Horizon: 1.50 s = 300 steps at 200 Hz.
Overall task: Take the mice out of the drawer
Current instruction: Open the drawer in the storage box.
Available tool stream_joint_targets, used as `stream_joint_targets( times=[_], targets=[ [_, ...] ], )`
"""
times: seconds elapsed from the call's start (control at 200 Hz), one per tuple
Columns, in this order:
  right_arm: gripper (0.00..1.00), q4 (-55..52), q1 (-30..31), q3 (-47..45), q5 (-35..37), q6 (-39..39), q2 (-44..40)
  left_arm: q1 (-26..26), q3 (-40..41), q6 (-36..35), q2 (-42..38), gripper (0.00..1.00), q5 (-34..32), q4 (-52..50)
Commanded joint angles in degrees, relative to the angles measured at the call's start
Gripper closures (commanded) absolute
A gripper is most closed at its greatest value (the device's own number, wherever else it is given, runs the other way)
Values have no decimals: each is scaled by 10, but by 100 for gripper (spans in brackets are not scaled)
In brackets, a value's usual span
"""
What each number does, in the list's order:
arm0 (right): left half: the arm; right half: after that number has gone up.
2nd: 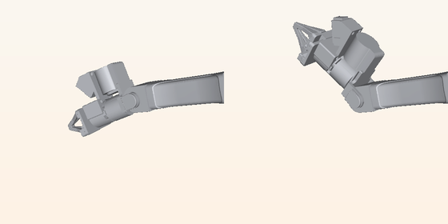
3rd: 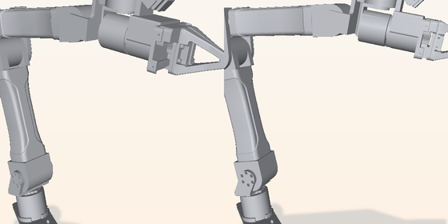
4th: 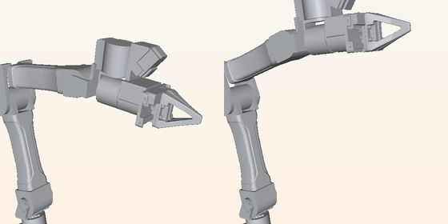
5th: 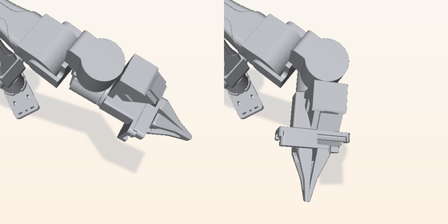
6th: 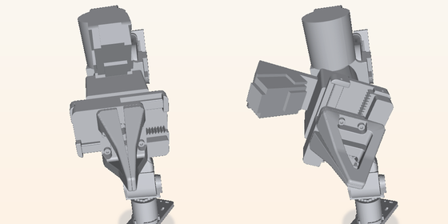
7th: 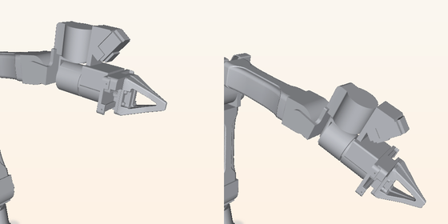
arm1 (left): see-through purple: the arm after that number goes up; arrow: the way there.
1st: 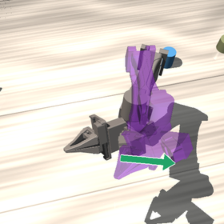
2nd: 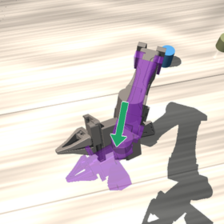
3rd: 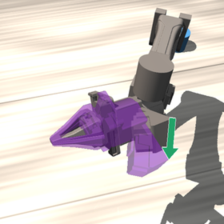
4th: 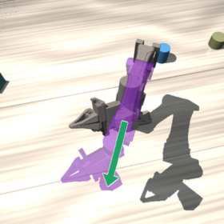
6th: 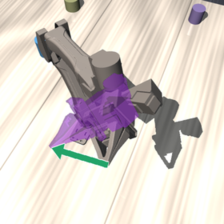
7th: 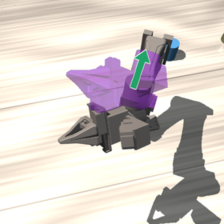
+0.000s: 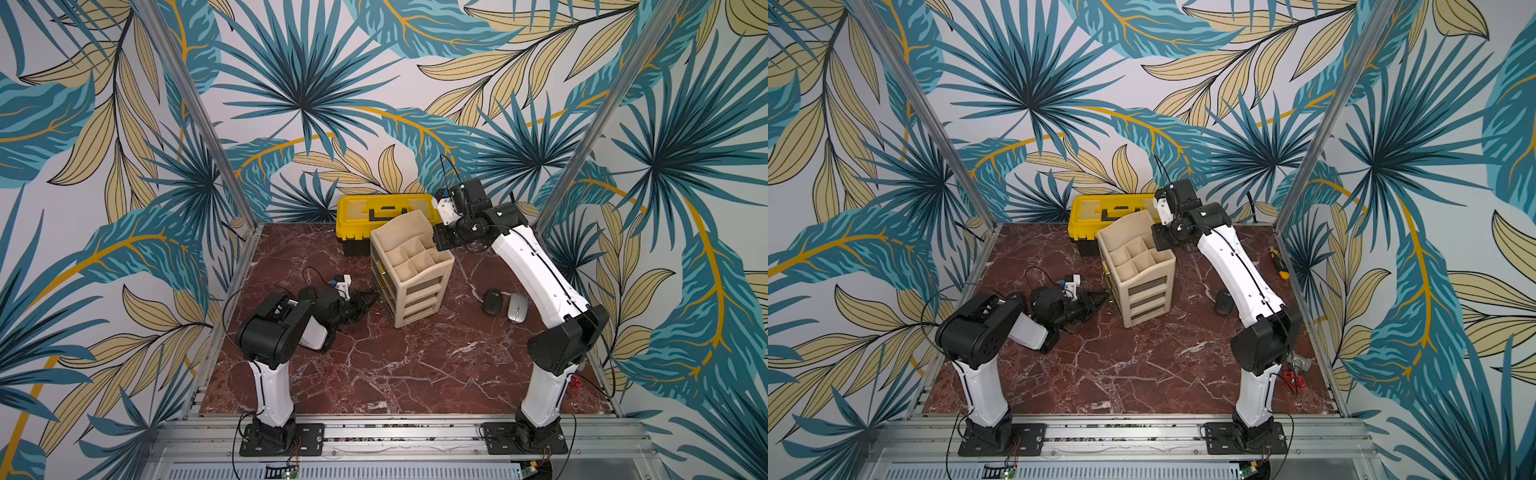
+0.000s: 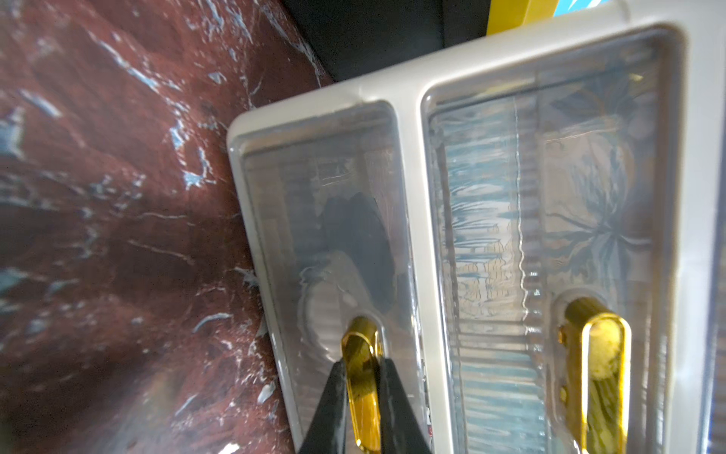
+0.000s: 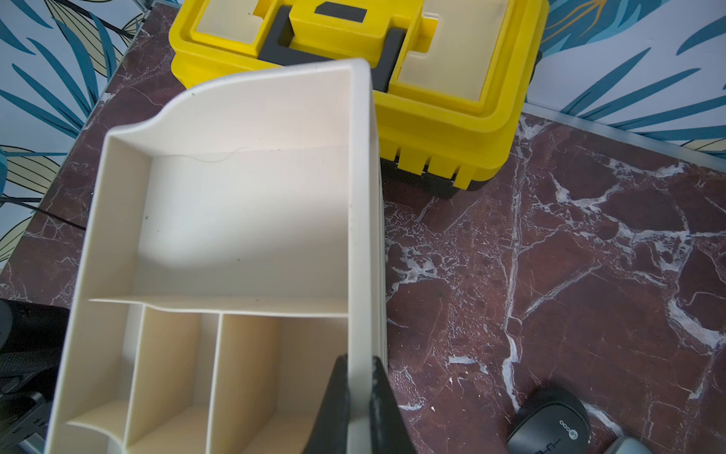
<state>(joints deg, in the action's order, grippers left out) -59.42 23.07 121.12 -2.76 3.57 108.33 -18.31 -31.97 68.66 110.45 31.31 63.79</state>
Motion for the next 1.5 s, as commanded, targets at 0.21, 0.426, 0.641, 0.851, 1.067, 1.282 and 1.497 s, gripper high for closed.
stream_joint_targets(
  times=[0.21,0.426,0.641,0.851,1.067,1.282,1.497],
  targets=[
    [100,-76,-10,-6,84,-10,54,41,4,-70,-63,97,105,-82],
    [100,-86,-16,9,91,-19,58,46,-20,-139,-132,97,133,-221],
    [100,-92,-23,7,107,-25,55,53,-60,-198,-158,96,189,-329],
    [100,-92,-27,15,96,-26,48,56,-66,-204,-152,97,195,-333],
    [100,-86,-26,24,75,-22,40,55,-65,-154,-137,97,199,-262],
    [100,-74,-19,27,45,-26,27,46,-87,-109,-136,97,209,-216],
    [100,-76,-14,52,38,-30,31,23,-126,-103,-152,96,211,-239]
  ],
)
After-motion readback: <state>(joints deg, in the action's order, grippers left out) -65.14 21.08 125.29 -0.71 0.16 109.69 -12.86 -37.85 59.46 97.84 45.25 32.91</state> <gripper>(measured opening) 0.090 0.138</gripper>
